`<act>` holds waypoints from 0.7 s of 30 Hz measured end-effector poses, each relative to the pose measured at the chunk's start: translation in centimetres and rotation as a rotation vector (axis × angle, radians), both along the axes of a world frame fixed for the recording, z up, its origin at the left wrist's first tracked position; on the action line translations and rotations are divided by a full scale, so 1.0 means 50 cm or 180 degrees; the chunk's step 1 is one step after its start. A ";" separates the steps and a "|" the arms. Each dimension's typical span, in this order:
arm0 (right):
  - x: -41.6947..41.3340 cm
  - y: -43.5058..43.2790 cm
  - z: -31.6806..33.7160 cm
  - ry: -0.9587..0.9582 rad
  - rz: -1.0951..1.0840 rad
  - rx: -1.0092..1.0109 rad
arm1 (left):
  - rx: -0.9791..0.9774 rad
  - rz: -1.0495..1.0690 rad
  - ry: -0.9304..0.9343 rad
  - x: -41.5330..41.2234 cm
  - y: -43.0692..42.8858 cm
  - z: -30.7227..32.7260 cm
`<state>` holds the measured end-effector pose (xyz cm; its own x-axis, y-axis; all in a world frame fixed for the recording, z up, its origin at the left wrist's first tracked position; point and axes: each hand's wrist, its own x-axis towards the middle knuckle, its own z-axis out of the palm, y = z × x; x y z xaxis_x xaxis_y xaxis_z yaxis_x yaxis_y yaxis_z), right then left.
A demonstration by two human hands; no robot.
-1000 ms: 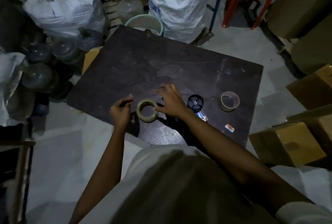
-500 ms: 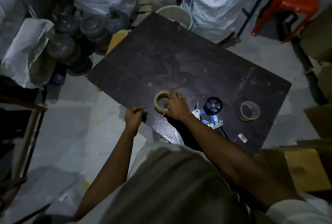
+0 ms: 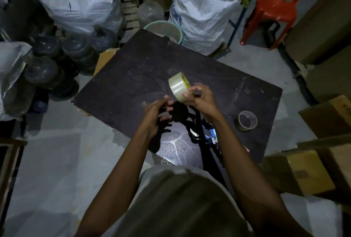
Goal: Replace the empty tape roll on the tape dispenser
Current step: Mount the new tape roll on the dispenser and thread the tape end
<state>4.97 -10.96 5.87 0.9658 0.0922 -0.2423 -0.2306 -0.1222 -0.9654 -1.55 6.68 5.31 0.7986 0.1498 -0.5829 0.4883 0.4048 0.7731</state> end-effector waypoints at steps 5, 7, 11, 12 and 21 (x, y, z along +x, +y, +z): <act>-0.016 -0.108 0.013 -0.0177 -0.0500 -0.0082 | -0.0125 -0.0545 -0.0214 0.063 -0.086 0.048; -0.031 -0.142 0.020 -0.0201 -0.0612 0.0009 | -0.0101 -0.0800 -0.0271 0.081 -0.121 0.061; -0.061 -0.188 0.025 -0.0123 -0.0719 0.0329 | -0.0158 -0.1063 -0.0403 0.101 -0.186 0.077; -0.066 -0.197 0.024 -0.0127 -0.0748 0.0309 | -0.0176 -0.1046 -0.0428 0.103 -0.200 0.078; -0.095 -0.255 0.069 -0.0387 -0.0614 -0.0222 | 0.0682 -0.1451 -0.0916 0.107 -0.253 0.054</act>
